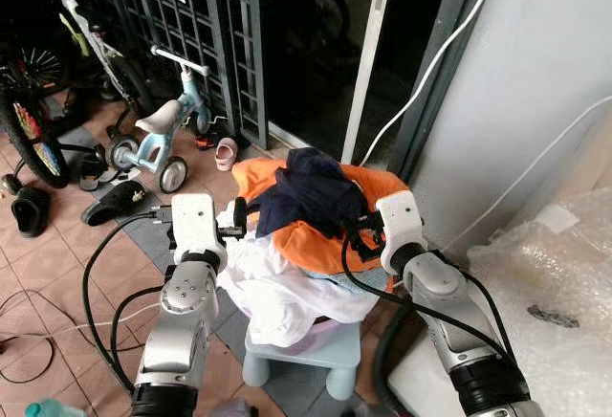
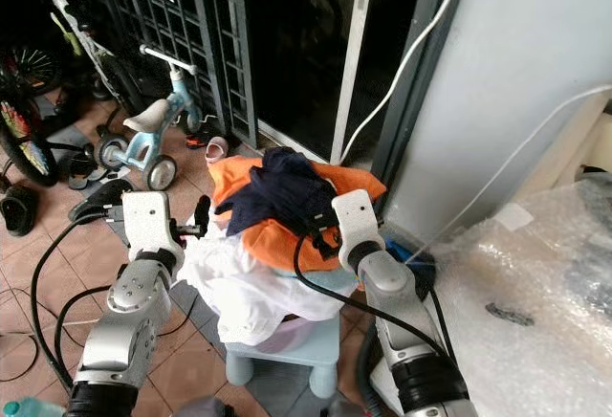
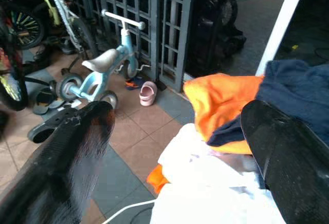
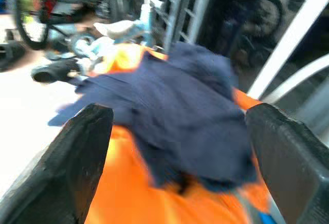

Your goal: Clothes washing

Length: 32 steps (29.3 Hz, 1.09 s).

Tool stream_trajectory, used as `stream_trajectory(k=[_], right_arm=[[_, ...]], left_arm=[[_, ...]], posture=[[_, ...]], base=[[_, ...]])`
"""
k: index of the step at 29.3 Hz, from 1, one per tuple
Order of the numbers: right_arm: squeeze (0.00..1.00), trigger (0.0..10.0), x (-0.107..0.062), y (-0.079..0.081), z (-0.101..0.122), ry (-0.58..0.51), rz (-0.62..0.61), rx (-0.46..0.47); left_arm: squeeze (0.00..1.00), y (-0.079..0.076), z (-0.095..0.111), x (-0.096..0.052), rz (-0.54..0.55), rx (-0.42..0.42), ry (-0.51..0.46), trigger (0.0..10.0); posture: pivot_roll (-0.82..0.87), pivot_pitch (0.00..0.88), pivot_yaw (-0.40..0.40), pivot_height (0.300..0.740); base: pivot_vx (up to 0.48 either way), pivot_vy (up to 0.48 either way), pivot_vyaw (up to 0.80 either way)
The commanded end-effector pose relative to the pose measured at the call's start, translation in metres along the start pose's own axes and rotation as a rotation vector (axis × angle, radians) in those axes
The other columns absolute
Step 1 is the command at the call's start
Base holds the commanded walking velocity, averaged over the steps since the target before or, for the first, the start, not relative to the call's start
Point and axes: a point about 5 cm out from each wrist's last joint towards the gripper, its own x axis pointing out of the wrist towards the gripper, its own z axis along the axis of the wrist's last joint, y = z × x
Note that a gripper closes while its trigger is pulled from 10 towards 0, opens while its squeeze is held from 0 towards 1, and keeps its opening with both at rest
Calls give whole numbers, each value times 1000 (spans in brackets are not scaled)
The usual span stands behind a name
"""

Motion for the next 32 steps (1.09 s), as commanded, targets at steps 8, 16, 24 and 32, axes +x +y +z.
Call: stream_trajectory(k=[8,16,24,32], right_arm=[[0,10000,6,-9,9,-39,-48,-30],[0,10000,7,-9,10,-46,-52,-36],[0,10000,5,-5,3,-30,-49,-55],[0,10000,5,-2,-10,42,2,-87]], left_arm=[[0,-2,5,3,-14,27,-12,10000],[0,1,8,1,-6,16,-38,10000],[0,0,6,-1,-13,22,-25,10000],[0,0,4,-1,-13,22,-11,10000]], posture=[[-27,11,-9,740],[-24,12,-10,740],[-25,18,-14,740],[-22,12,-16,740]], base=[[0,70,0],[193,0,0],[410,0,0],[353,0,0]])
